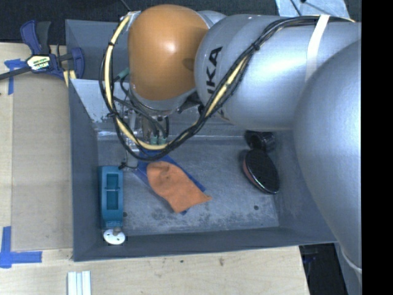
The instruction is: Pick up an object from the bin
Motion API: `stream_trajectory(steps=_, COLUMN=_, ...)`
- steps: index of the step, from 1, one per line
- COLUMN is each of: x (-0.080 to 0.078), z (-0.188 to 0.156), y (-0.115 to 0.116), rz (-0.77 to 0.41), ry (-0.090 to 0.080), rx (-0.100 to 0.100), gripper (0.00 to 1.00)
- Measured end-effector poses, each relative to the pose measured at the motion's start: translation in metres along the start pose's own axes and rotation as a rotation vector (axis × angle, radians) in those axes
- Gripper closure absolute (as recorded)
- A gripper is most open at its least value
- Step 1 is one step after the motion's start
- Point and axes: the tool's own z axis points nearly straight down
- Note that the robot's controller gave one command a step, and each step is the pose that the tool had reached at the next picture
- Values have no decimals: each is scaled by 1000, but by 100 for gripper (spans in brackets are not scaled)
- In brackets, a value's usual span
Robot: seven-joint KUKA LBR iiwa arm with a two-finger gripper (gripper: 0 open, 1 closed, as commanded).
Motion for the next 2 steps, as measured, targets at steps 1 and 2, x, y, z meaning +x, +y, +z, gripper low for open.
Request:
stream_trajectory(steps=1, x=-1, z=-5, y=-1, rz=3, ry=-8, rx=-2, gripper=0)
stream_trajectory(steps=2, x=-9, z=43, y=-46, rz=19, ry=-14, rx=-5, gripper=0)
